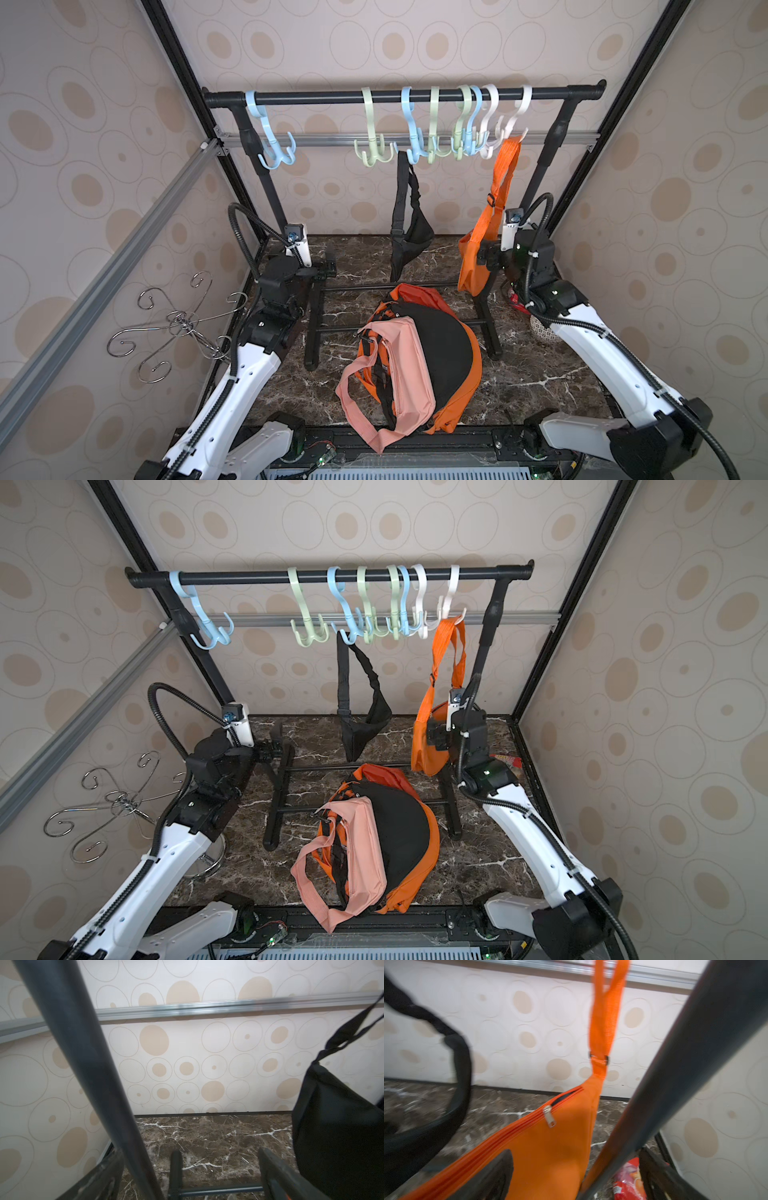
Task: Hang the bag on a hook
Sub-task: Move the clothesline to the center of the board, then pick up the bag from the bag.
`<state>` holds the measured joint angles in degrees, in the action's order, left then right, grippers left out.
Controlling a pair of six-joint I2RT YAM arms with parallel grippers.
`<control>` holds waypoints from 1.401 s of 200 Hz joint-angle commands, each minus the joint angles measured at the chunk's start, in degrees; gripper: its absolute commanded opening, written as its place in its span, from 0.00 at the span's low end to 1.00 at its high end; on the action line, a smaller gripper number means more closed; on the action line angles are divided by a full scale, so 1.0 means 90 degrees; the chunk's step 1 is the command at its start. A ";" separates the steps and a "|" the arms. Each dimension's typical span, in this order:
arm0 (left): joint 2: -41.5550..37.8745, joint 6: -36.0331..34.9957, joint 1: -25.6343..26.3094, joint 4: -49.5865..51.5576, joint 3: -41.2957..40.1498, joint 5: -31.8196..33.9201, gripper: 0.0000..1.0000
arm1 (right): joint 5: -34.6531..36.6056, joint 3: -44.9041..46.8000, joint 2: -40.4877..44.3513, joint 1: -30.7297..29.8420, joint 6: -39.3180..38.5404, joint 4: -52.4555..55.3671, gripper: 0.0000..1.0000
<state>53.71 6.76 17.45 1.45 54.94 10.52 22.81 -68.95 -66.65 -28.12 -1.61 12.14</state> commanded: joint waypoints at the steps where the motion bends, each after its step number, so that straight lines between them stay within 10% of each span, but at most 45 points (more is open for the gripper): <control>1: -0.0360 0.0756 0.0111 0.0614 -0.0711 -0.0650 1.00 | 0.0408 0.0424 0.0745 -0.1138 -0.0678 0.0390 0.95; 62: -0.0655 0.0889 0.0580 0.0530 -0.1503 -0.0337 1.00 | 0.1440 0.0436 0.1055 -0.1778 -0.0533 0.1298 0.95; 104: -0.0795 0.1131 0.0582 0.0766 -0.1441 -0.0624 1.00 | -0.1884 0.0720 0.1521 -0.1848 -0.0779 0.1504 0.94; 146: -0.0984 0.1704 0.0547 0.1158 -0.1518 -0.0955 1.00 | -0.2582 -0.0056 0.0828 -0.3476 -0.0941 0.2904 0.91; 199: -0.1068 0.2831 -0.0931 0.0755 -0.1808 -0.2293 1.00 | -0.3300 -0.0432 -0.0655 -0.5817 -0.0501 0.3555 0.90; 280: -0.1090 0.3135 -0.1923 0.0361 -0.1926 -0.3067 1.00 | -0.3665 0.0091 -0.2191 -0.6588 -0.0577 0.3276 0.91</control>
<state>45.52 33.89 0.89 6.04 36.91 -15.84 -10.07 -70.76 -82.46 -86.63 -6.33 42.92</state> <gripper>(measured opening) 0.999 0.916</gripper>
